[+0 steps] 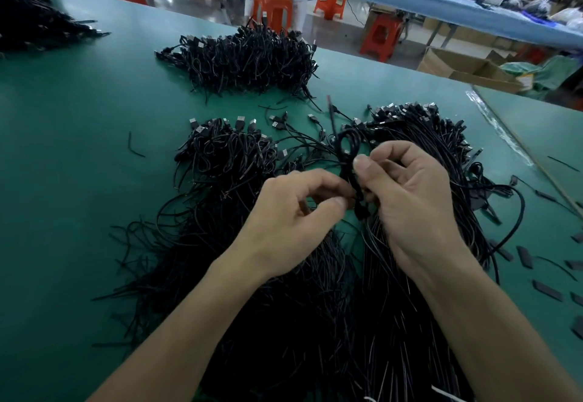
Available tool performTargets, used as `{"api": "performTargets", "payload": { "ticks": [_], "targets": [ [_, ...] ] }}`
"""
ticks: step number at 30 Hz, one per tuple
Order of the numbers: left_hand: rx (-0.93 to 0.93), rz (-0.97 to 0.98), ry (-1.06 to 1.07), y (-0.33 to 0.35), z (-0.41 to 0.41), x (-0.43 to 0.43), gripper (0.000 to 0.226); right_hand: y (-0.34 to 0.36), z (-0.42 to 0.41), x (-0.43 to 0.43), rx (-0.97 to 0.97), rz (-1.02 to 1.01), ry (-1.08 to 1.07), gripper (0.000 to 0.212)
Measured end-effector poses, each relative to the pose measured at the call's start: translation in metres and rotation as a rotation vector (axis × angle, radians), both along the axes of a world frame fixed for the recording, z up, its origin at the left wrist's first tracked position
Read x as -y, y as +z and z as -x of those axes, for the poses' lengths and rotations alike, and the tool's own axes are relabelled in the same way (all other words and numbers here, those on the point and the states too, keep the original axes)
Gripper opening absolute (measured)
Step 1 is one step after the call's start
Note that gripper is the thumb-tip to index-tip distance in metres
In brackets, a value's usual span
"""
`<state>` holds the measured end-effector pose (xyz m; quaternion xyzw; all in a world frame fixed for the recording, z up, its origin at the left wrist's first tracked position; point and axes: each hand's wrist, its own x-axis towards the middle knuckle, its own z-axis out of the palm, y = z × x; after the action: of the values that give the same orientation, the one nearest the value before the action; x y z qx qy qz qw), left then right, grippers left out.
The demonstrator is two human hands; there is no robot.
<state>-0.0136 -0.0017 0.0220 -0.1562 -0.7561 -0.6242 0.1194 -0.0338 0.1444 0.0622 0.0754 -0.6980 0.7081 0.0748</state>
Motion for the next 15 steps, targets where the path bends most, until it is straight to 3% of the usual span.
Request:
{"api": "performTargets", "payload": {
  "ticks": [3, 6, 10, 15],
  "targets": [
    [0.083, 0.003, -0.022, 0.004, 0.0, -0.001, 0.044, 0.002, -0.006, 0.003, -0.14, -0.085, 0.051, 0.02],
    [0.219, -0.156, -0.065, 0.007, 0.001, 0.002, 0.055, 0.0, -0.01, 0.008, -0.208, -0.166, 0.064, 0.022],
    [0.363, -0.613, -0.177, 0.01, 0.002, 0.003, 0.053, -0.004, -0.013, 0.01, -0.221, -0.236, 0.077, 0.02],
    [0.271, -0.615, -0.159, 0.013, 0.005, 0.01, 0.029, -0.006, -0.013, 0.009, -0.191, -0.302, 0.048, 0.024]
  ]
}}
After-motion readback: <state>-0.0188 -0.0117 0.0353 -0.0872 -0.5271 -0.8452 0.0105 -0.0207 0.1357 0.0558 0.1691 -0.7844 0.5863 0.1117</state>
